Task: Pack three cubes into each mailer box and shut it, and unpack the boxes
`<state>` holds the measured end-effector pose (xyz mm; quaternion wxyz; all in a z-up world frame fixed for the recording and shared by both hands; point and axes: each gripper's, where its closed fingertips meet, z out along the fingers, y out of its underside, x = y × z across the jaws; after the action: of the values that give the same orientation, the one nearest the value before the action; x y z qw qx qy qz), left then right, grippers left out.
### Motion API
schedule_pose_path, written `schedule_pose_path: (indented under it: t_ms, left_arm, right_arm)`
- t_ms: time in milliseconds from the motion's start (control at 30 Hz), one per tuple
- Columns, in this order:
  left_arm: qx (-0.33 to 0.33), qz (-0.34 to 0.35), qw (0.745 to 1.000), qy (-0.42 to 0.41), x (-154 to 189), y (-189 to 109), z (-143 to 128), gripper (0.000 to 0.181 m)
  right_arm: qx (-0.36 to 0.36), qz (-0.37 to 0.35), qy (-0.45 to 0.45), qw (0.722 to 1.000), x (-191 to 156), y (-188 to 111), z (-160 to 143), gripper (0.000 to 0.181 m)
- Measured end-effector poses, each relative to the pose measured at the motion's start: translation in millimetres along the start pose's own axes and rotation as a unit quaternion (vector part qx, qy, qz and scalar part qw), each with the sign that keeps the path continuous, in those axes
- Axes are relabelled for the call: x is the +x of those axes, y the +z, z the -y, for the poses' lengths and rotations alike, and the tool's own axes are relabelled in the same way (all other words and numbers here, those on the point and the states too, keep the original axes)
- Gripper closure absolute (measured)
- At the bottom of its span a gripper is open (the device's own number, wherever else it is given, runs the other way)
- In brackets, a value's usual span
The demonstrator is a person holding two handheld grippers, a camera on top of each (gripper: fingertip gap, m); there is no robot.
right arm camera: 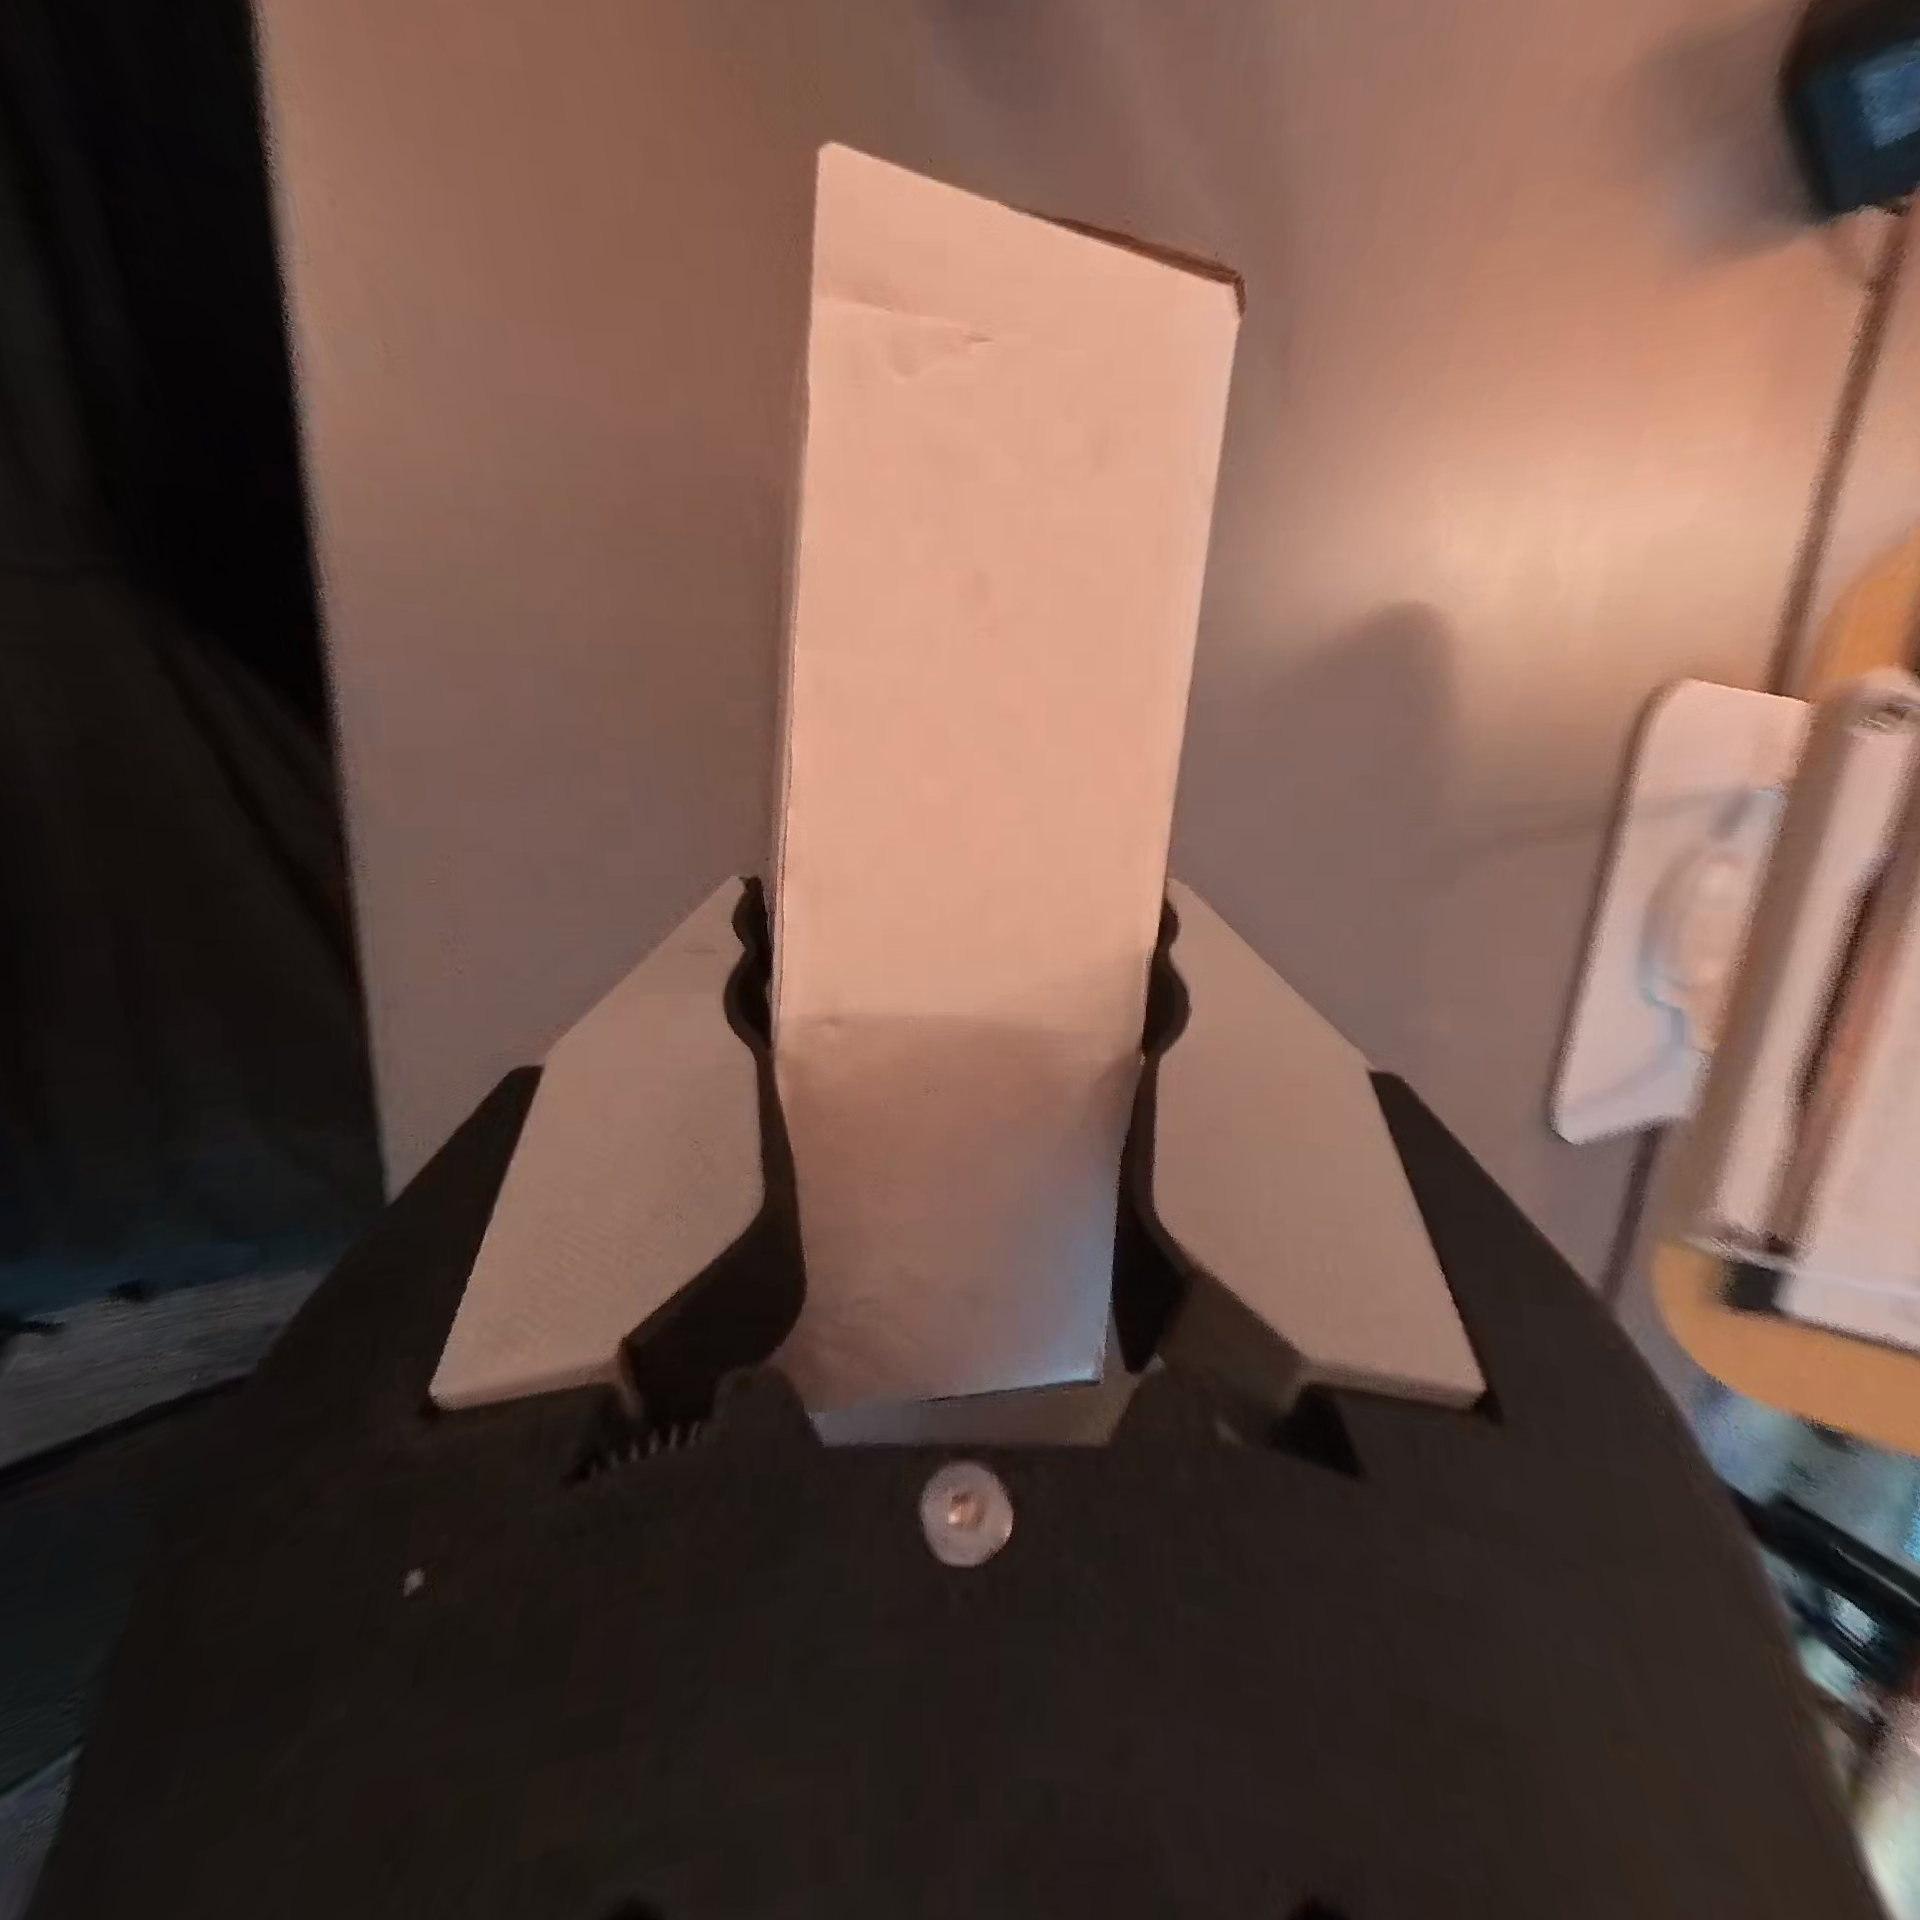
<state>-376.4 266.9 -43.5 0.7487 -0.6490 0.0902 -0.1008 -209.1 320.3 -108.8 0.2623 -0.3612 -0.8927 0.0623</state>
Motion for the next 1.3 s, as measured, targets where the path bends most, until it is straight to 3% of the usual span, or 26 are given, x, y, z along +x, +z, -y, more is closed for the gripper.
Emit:
schedule_pose_path:
  t_ms: [167, 267, 367, 533, 667, 767, 867, 1300]
  left_arm:
    - [0.002, 0.025, 0.999, 0.026, -1, -10, 0, 0.166]
    - [-0.004, 0.028, 0.999, 0.040, 0, -8, -1, 0.167]
    - [0.004, 0.037, 0.998, 0.046, -1, -9, 1, 0.169]
    - [0.003, 0.041, 0.998, 0.049, -1, -10, 1, 0.166]
    - [0.003, 0.049, 0.997, 0.060, -1, -8, 1, 0.165]
    - [0.003, 0.048, 0.997, 0.056, -2, -8, 0, 0.165]
    - [0.003, 0.047, 0.998, 0.051, -3, -8, 1, 0.165]
    - [0.008, 0.059, 0.997, 0.044, -8, -9, 2, 0.165]
  right_arm:
    - [-0.013, -0.116, 0.009, 0.993, 28, -31, -36, 0.110]
    - [-0.010, -0.214, 0.035, 0.976, 59, -71, -70, 0.110]
    - [-0.027, -0.299, 0.055, 0.952, 85, -120, -117, 0.111]
    - [-0.061, -0.461, 0.046, 0.884, 114, -219, -208, 0.111]
    - [-0.086, -0.504, 0.030, 0.859, 112, -262, -287, 0.111]
    - [-0.123, -0.471, 0.070, 0.871, 101, -261, -350, 0.111]
    - [-0.142, -0.456, 0.082, 0.875, 95, -253, -389, 0.111]
    - [-0.174, -0.358, 0.028, 0.917, 108, -179, -446, 0.110]
